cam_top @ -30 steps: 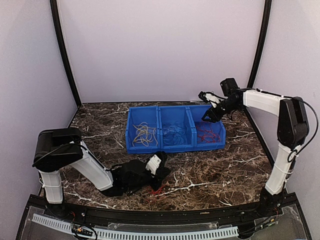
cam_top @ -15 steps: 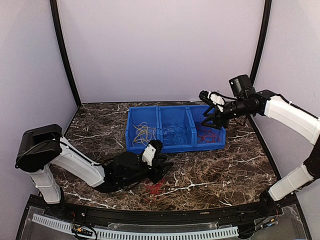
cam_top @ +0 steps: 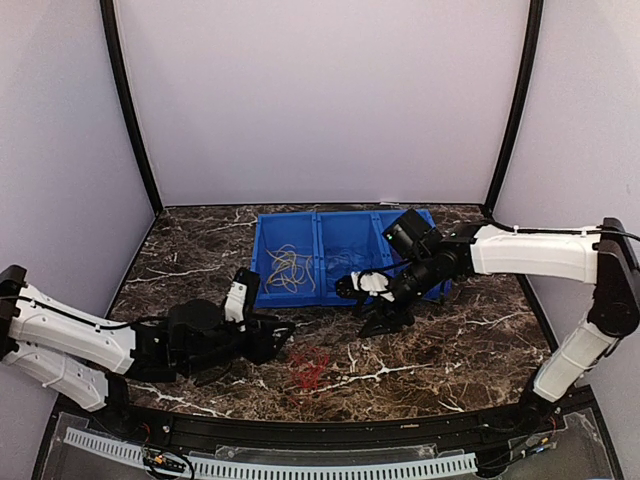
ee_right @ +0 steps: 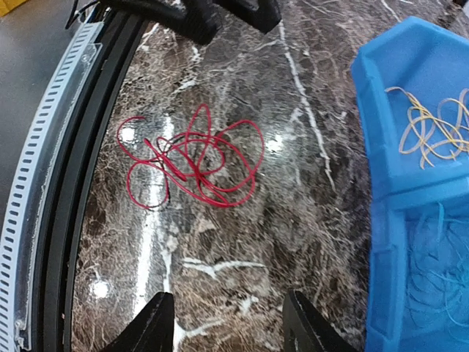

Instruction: Untangle the cables

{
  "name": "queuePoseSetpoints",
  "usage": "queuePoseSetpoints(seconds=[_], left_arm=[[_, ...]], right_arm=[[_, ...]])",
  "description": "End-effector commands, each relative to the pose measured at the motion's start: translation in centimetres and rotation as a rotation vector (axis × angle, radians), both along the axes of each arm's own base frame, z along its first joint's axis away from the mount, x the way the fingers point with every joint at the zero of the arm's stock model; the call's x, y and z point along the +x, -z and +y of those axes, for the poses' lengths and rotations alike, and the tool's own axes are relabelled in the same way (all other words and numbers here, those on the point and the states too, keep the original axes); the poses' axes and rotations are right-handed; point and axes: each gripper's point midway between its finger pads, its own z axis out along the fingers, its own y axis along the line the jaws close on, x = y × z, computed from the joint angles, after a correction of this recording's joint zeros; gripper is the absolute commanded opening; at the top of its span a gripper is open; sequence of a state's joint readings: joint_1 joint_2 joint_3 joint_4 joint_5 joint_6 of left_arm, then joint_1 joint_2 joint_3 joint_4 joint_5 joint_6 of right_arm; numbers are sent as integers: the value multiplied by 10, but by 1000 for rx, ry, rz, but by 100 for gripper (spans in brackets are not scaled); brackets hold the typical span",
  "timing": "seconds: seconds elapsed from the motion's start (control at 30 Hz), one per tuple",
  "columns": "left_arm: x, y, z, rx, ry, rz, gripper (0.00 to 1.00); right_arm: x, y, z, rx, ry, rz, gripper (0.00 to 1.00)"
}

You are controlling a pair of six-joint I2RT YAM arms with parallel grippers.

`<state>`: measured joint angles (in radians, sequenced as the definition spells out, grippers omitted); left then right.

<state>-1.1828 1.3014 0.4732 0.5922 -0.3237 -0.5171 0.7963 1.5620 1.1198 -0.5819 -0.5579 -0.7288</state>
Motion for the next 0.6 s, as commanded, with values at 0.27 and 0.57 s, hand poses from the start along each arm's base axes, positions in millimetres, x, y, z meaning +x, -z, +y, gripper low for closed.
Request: queuePoseSetpoints(seconds=[0.27, 0.57], left_arm=[[-46, 63, 62, -70, 40, 213, 55], [-42, 85, 33, -5, 94, 237, 53]], right_arm=[[-34, 70, 63, -114, -192, -35, 55], [-33, 87, 77, -125, -163, -12, 52]])
